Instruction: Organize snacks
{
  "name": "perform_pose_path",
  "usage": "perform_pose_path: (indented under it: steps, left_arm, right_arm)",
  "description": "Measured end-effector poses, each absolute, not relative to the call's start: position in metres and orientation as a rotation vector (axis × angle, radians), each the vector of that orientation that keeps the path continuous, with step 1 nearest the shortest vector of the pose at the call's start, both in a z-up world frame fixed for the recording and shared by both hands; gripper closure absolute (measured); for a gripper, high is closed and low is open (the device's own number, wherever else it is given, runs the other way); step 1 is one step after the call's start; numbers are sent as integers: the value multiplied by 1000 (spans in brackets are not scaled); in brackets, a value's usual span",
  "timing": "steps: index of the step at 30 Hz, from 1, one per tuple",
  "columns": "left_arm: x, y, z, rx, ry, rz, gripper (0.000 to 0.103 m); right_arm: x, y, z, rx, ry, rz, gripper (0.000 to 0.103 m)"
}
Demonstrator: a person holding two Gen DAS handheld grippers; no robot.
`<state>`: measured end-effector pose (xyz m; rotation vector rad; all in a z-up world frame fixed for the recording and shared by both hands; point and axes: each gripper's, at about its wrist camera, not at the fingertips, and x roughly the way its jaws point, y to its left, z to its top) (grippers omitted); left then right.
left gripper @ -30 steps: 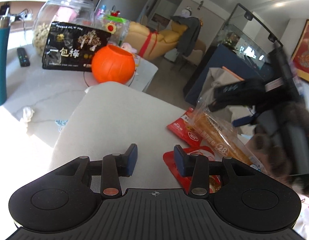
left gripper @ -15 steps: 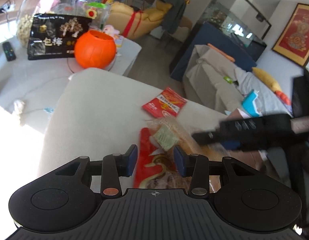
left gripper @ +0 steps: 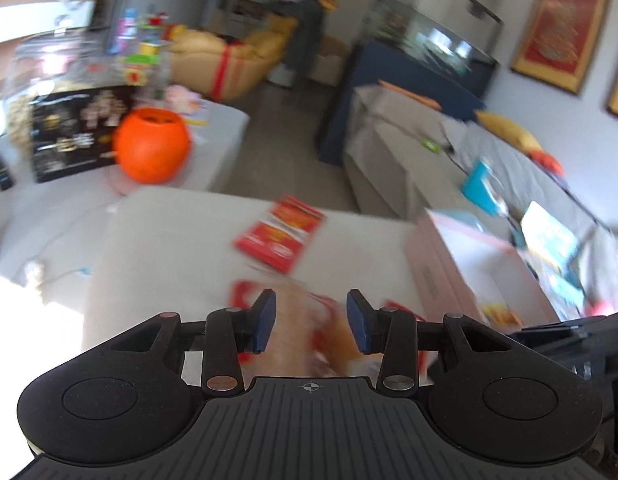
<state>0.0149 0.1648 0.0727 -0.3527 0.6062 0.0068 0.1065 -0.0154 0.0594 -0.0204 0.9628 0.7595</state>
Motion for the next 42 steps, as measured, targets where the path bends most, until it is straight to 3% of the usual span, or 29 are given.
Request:
perform_pose_path:
  steps: [7, 11, 17, 21, 22, 24, 29, 37, 42]
  left_arm:
    - [35, 119, 64, -256, 646, -93, 60]
    - [39, 117, 61, -246, 651, -73, 60]
    - [35, 139, 59, -269, 656, -10, 60]
    - [33, 144, 58, -266, 685, -9, 60]
    - [34, 144, 58, -264, 693, -13, 60]
    - [35, 140, 56, -261, 698, -21, 60]
    - [42, 128, 51, -248, 708, -40, 60]
    - [64, 91, 34, -119, 757, -103, 46]
    - [76, 70, 28, 2, 783, -83, 39]
  right_arm:
    - [89, -58, 40, -131, 917, 649, 34]
    - [122, -72, 37, 35, 928, 638, 33]
    - [159, -32, 11, 86, 957, 586, 31]
    - [151, 5, 4, -42, 868, 557, 26]
    - [148, 8, 3, -79, 846, 555, 28]
    - [140, 11, 1, -165, 805, 543, 46]
    - [110, -20, 3, -223, 781, 575, 48]
    - [65, -89, -1, -189, 748, 477, 50]
    - [52, -109, -9, -138, 682, 428, 42]
